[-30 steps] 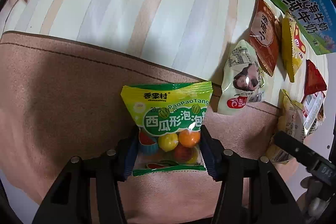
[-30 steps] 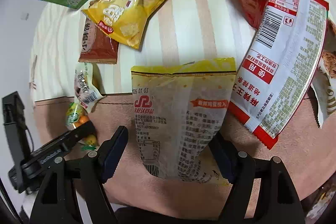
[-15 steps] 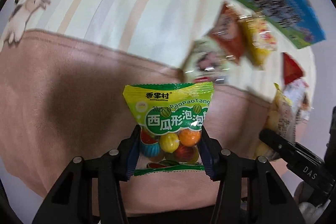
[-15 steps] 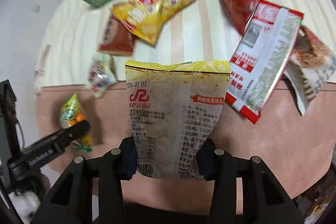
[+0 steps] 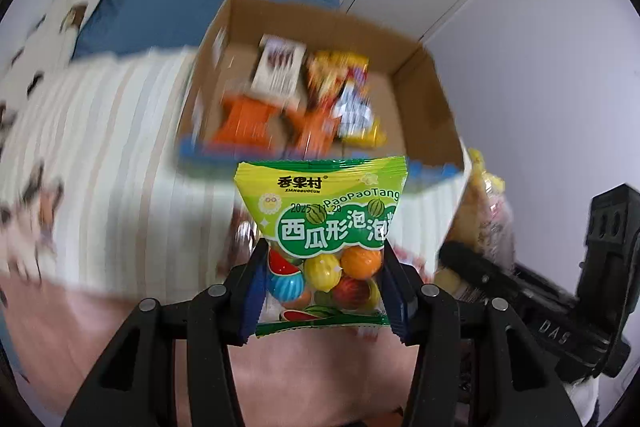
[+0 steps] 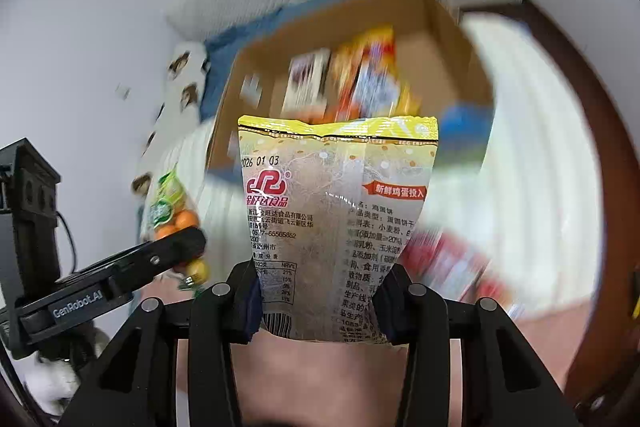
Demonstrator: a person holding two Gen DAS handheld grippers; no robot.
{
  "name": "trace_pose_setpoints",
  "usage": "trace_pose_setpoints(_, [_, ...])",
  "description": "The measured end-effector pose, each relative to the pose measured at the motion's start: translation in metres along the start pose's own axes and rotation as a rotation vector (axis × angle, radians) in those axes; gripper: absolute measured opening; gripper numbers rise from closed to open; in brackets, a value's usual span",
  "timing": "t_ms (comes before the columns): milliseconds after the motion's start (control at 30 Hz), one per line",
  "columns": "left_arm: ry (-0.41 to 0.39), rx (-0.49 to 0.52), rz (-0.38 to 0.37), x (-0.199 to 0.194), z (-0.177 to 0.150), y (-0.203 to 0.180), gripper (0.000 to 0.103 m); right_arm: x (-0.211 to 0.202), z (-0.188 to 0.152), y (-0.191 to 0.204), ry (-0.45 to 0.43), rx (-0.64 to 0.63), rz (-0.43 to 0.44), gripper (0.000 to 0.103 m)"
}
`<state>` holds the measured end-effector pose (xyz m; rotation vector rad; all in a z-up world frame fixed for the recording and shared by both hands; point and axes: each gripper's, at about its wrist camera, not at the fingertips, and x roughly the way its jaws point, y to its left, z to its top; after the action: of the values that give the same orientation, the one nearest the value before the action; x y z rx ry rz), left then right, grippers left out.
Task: Organize snacks
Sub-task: 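Carry both bags into the box and open both tools to drop them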
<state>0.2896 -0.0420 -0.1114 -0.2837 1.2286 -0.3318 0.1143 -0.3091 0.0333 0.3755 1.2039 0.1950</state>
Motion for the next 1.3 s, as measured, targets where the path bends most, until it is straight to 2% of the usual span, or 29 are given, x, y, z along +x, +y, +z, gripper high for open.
trace_pose_setpoints(33, [-0.004,0.007,0.005,0.005,0.009,-0.004,0.048,-0.003,0.02,-0.006,-0.013,-0.012,-0.021,0.047])
trace_pose_setpoints(133, [-0.004,0.033,0.051,0.019,0.062,-0.009,0.048,0.002,0.075,-0.016,-0.033,-0.028,-0.074,0.047])
trace_pose_setpoints(233, [0.015,0.038,0.096,0.037,0.103,-0.006,0.048,0.021,0.129,-0.029,-0.021,-0.049,-0.134,0.047])
trace_pose_setpoints(400, [0.061,0.036,0.197,0.079,0.161,0.01,0.048,0.064,0.19,-0.047,0.03,-0.074,-0.224,0.047])
trace_pose_setpoints(600, [0.119,0.003,0.26,0.13,0.195,0.038,0.048,0.129,0.242,-0.066,0.083,-0.06,-0.274,0.047])
trace_pose_setpoints(700, [0.173,0.0,0.302,0.153,0.204,0.048,0.048,0.152,0.254,-0.067,0.105,-0.062,-0.296,0.048])
trace_pose_setpoints(733, [0.183,-0.008,0.308,0.158,0.207,0.05,0.048,0.157,0.252,-0.067,0.116,-0.066,-0.31,0.053])
trace_pose_setpoints(767, [0.185,-0.019,0.301,0.164,0.209,0.055,0.048,0.164,0.255,-0.069,0.128,-0.068,-0.32,0.061])
trace_pose_setpoints(800, [0.184,-0.024,0.3,0.168,0.21,0.058,0.051,0.166,0.253,-0.068,0.131,-0.062,-0.326,0.082])
trace_pose_setpoints(833, [0.176,-0.026,0.305,0.169,0.21,0.06,0.054,0.17,0.255,-0.069,0.133,-0.055,-0.322,0.093])
trace_pose_setpoints(900, [0.168,-0.032,0.295,0.171,0.21,0.061,0.078,0.175,0.254,-0.068,0.142,-0.055,-0.316,0.094])
trace_pose_setpoints(933, [0.169,-0.036,0.28,0.172,0.21,0.062,0.082,0.177,0.254,-0.067,0.143,-0.059,-0.32,0.094])
trace_pose_setpoints(1067, [0.16,-0.016,0.296,0.176,0.21,0.063,0.085,0.187,0.254,-0.067,0.151,-0.067,-0.322,0.095])
trace_pose_setpoints(1300, [0.116,-0.019,0.271,0.166,0.2,0.063,0.085,0.184,0.241,-0.058,0.141,-0.066,-0.313,0.096])
